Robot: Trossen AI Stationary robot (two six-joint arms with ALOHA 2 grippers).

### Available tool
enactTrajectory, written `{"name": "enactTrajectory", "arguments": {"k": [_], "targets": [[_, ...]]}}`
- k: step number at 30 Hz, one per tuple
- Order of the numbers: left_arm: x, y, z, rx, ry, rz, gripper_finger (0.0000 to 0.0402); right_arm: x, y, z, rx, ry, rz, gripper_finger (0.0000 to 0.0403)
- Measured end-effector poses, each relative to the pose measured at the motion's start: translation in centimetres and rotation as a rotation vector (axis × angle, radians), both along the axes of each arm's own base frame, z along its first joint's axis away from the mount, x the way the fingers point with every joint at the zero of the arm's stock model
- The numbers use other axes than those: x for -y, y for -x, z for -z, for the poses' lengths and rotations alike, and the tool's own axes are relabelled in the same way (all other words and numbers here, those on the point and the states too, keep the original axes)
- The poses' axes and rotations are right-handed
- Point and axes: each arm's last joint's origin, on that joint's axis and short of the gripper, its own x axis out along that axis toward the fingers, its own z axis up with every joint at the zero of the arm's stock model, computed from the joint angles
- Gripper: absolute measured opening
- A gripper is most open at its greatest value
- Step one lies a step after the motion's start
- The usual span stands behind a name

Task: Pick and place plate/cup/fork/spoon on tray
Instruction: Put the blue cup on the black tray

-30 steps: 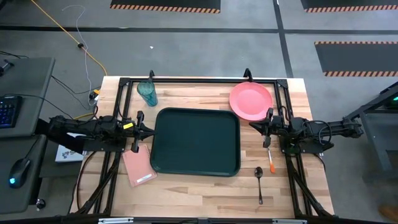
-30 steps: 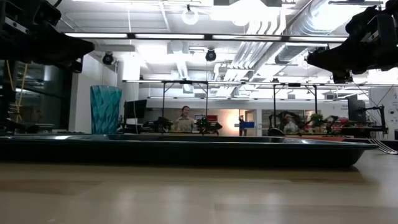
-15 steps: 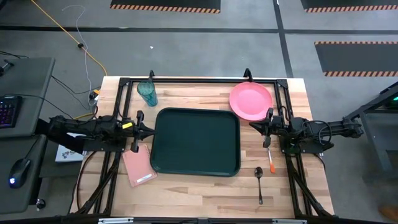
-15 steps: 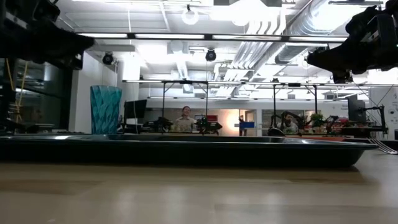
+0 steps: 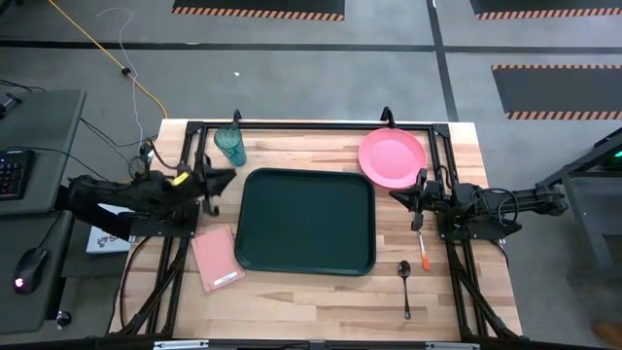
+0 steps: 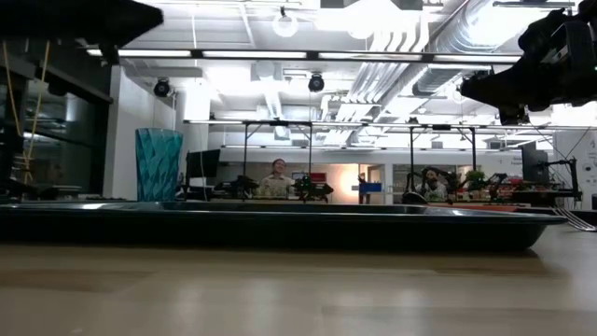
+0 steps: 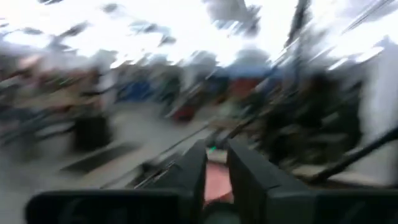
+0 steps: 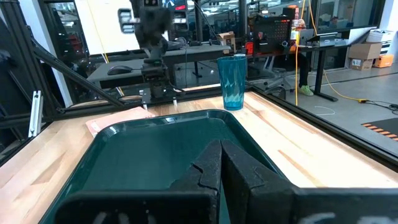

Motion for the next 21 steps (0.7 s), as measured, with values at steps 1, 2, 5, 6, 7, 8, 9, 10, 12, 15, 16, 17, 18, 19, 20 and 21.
{"name": "enactTrajectory", "arguments": {"k": [1,2,5,6,7,8,9,10,12,15,16,17,18,19,20,21], "targets": [[-0.2,-0.2,-1.0,-0.064,0.007,-0.059,0.0076,0.0,0.0,0.0,0.0,0.0,0.0,0.0],[-0.5,-0.5,-2.1,-0.129,0.016,-0.121,0.0091,0.0,0.0,0.0,0.0,0.0,0.0,0.0],[-1.5,-1.2,-5.6,-0.343,0.046,-0.314,0.0139,0.0,0.0,0.0,0.0,0.0,0.0,0.0],[-1.9,-1.5,-6.7,-0.409,0.07,-0.363,0.0155,0.0,0.0,0.0,0.0,0.0,0.0,0.0],[-2.4,-1.8,-7.7,-0.466,0.099,-0.409,0.0169,0.0,0.0,0.0,0.0,0.0,0.0,0.0],[-2.9,-2.1,-8.7,-0.522,0.138,-0.449,0.0183,0.0,0.0,0.0,0.0,0.0,0.0,0.0],[-3.5,-2.3,-9.3,-0.579,0.179,-0.485,0.0196,0.0,0.0,0.0,0.0,0.0,0.0,0.0],[-4.1,-2.7,-9.7,-0.649,0.22,-0.514,0.0208,0.0,0.0,0.0,0.0,0.0,0.0,0.0],[-5.4,-3.5,-10.4,-0.765,0.29,-0.54,0.0225,0.0,0.0,0.0,0.0,0.0,0.0,0.0],[-7.9,-4.9,-10.1,-0.897,0.413,-0.546,0.0242,0.0,0.0,0.0,0.0,0.0,0.0,0.0],[-8.9,-5.4,-9.8,-0.931,0.439,-0.546,0.0245,0.0,0.0,0.0,0.0,0.0,0.0,0.0],[-9.9,-5.8,-9.4,-0.963,0.462,-0.549,0.0248,0.0,0.0,0.0,0.0,0.0,0.0,0.0],[-10.8,-6.1,-8.8,-0.999,0.486,-0.552,0.0249,0.0,0.0,0.0,0.0,0.0,0.0,0.0],[-11.7,-6.4,-8.1,-1.035,0.51,-0.557,0.025,0.0,0.0,0.0,0.0,0.0,0.0,0.0],[-12.6,-6.6,-7.5,-1.069,0.535,-0.564,0.025,0.0,0.0,0.0,0.0,0.0,0.0,0.0],[-13.5,-6.8,-6.8,-1.099,0.558,-0.573,0.025,0.0,0.0,0.0,0.0,0.0,0.0,0.0]]}}
